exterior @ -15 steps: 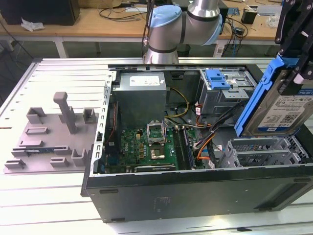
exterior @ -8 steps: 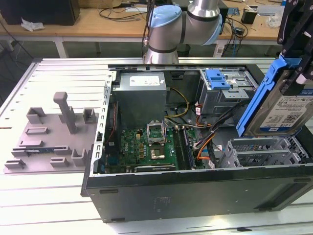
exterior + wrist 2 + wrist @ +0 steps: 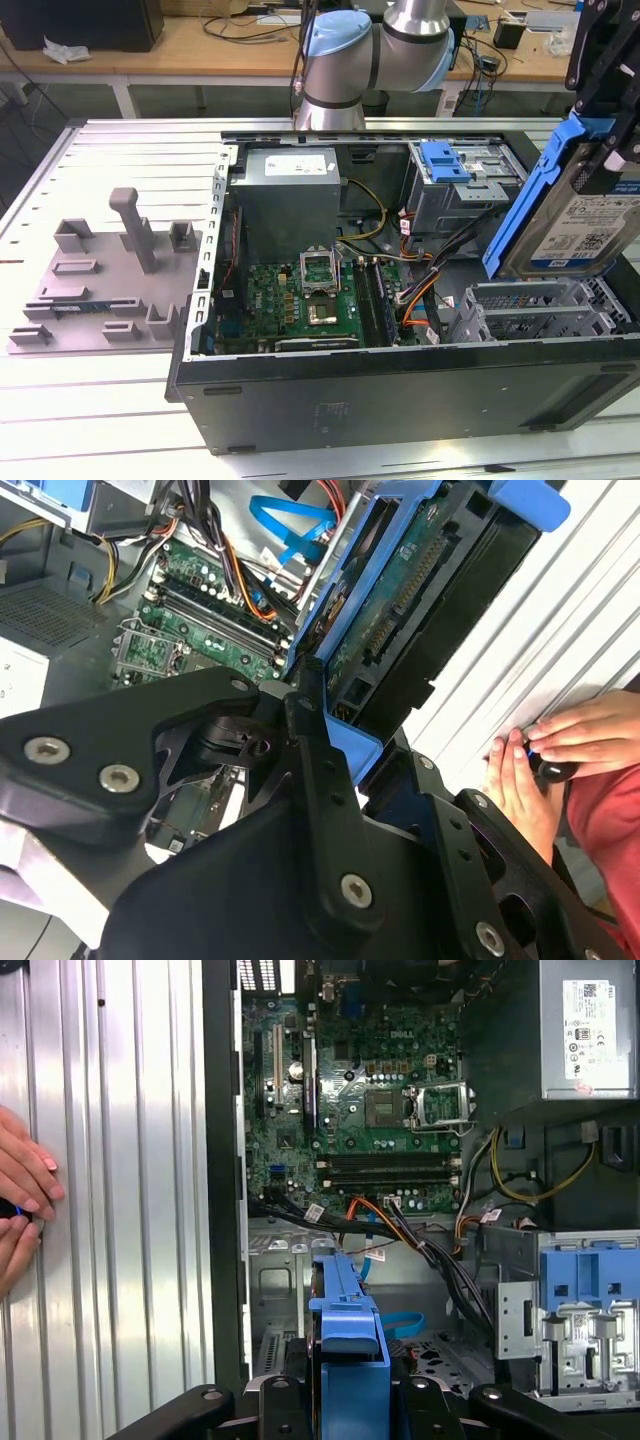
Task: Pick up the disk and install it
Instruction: 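Insert the disk into the insertion slot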
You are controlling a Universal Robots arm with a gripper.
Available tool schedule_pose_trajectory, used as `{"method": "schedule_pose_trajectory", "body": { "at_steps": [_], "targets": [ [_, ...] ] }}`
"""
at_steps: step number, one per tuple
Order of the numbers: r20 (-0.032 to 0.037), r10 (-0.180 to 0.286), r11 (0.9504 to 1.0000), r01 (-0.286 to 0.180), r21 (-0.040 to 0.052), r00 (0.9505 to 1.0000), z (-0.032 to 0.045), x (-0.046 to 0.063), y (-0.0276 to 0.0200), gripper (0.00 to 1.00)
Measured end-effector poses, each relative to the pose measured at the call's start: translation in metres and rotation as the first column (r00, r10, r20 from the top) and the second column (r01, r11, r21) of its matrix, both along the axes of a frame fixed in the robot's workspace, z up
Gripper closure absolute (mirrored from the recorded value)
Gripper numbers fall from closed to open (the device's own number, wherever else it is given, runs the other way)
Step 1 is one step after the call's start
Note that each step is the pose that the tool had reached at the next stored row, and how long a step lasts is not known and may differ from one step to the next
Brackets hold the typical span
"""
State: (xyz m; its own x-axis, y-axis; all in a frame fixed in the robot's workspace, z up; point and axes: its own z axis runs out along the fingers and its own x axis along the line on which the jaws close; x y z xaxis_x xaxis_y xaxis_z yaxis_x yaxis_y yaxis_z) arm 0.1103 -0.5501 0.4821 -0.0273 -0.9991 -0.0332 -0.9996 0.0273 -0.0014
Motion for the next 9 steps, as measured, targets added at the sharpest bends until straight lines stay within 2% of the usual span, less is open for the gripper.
{"method": "schedule_pose_trajectory", "body": {
  "at_steps": [9],
  "targets": [
    [0.0000,0.033,0.9994,-0.033,0.0000,0.9994,-0.0019,0.0023,0.0014,0.64]
  ]
}}
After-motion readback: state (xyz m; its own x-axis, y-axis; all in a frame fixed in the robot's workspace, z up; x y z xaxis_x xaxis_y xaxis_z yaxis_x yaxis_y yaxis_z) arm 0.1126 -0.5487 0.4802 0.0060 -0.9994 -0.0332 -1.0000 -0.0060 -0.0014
